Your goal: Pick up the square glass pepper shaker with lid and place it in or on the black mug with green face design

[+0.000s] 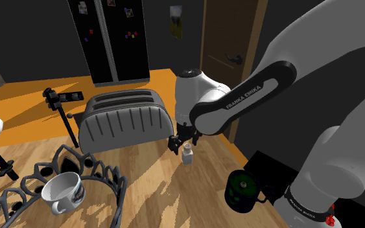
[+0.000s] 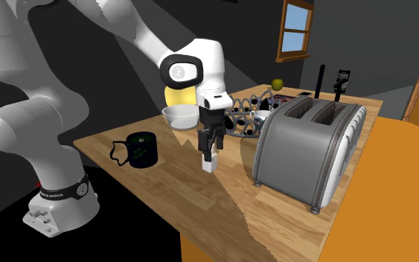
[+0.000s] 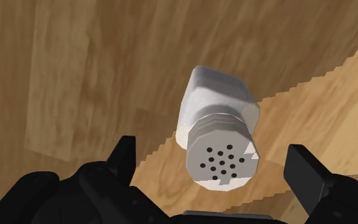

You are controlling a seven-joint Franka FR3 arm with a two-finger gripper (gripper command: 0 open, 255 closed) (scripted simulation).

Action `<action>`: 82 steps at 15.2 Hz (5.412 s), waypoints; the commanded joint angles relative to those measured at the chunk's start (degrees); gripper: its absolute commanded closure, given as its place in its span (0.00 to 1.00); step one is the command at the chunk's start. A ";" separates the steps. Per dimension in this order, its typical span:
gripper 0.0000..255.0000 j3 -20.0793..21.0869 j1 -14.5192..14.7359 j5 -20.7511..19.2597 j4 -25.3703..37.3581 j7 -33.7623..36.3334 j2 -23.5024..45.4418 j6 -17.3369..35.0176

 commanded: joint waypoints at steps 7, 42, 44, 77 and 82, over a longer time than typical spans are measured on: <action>1.00 0.04 -0.04 -0.14 -0.09 0.12 0.25 0.35; 1.00 -2.66 1.03 3.61 11.73 -4.18 -10.17 -21.35; 1.00 -2.83 1.02 3.66 12.97 -4.34 -10.54 -22.94; 1.00 -1.69 17.17 16.09 -15.20 1.30 -61.96 -46.42; 1.00 -0.21 18.18 17.59 -19.27 1.55 -62.94 -43.44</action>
